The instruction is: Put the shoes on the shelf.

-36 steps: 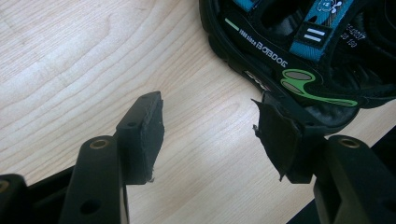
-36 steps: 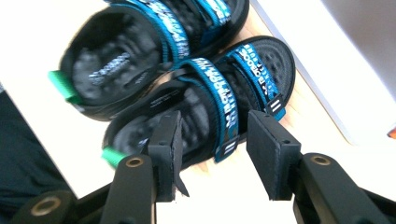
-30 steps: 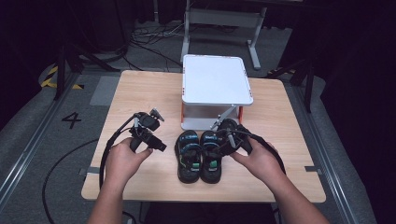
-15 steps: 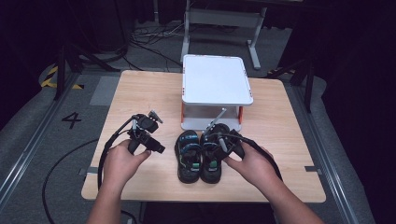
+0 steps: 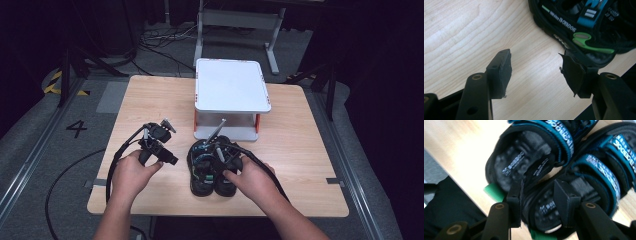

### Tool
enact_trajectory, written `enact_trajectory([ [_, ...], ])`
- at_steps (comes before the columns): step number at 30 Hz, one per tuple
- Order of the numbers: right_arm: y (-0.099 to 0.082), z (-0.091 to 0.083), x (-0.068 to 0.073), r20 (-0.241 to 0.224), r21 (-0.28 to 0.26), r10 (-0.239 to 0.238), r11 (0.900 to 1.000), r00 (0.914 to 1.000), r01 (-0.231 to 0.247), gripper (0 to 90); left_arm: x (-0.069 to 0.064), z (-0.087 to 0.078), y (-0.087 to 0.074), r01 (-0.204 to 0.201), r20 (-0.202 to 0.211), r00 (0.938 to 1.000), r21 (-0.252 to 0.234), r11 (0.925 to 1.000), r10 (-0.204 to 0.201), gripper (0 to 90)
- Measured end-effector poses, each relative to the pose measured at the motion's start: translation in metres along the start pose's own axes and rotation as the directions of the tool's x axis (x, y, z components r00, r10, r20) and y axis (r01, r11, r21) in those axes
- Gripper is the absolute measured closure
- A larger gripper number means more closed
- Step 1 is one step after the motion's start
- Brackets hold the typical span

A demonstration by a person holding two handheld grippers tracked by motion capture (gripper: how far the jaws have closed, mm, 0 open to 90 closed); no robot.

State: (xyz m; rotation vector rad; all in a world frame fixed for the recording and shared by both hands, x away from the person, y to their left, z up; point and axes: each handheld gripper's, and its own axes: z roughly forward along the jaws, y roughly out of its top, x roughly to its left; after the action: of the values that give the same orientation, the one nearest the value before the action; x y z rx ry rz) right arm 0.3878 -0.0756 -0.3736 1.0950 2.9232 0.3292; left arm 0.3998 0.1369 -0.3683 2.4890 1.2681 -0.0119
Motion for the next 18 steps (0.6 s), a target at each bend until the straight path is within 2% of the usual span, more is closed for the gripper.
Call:
enact_trajectory([
  [3,0.004,0.003,0.002,0.021,-0.019,0.011,0.9998,0.9997,-0.011,60.5,-0.002,0.001,0.003,-0.012,0.005,0.9999,0.003,0.9999,0.012,41.1],
  [6,0.007,0.004,0.004,0.036,-0.012,0.018,0.9998,0.9992,-0.017,60.2,-0.003,0.003,0.008,-0.02,0.006,0.9998,0.004,0.9998,0.02,41.1],
  [9,0.001,0.0,0.008,0.073,-0.007,0.045,0.999,0.9964,-0.044,51.2,-0.002,0.003,0.01,-0.027,0.011,0.9996,0.002,0.9996,0.026,41.1],
  [10,0.0,-0.001,0.007,0.069,-0.007,0.044,0.999,0.9967,-0.044,50.0,-0.001,0.003,0.011,-0.027,0.01,0.9996,0.003,0.9996,0.027,41.1],
  [12,-0.001,0.001,0.001,0.056,-0.008,0.076,0.9971,0.9956,-0.075,45.8,-0.001,0.004,0.012,-0.023,0.012,0.9997,0.004,0.9997,0.023,41.1],
  [15,-0.002,0.002,-0.009,-0.019,-0.017,0.132,0.991,0.991,-0.133,40.9,-0.001,0.003,0.015,-0.039,0.014,0.9992,0.002,0.9993,0.039,41.3],
  [17,-0.002,0.001,-0.007,-0.039,-0.036,0.146,0.9885,0.9886,-0.147,41.0,-0.001,0.003,0.016,-0.022,0.017,0.9996,-0.004,0.9997,0.022,41.4],
  [18,-0.001,0.002,-0.006,-0.038,-0.037,0.143,0.9888,0.989,-0.144,40.7,0.001,0.002,0.018,-0.031,0.014,0.9994,-0.008,0.9995,0.031,41.3],
])
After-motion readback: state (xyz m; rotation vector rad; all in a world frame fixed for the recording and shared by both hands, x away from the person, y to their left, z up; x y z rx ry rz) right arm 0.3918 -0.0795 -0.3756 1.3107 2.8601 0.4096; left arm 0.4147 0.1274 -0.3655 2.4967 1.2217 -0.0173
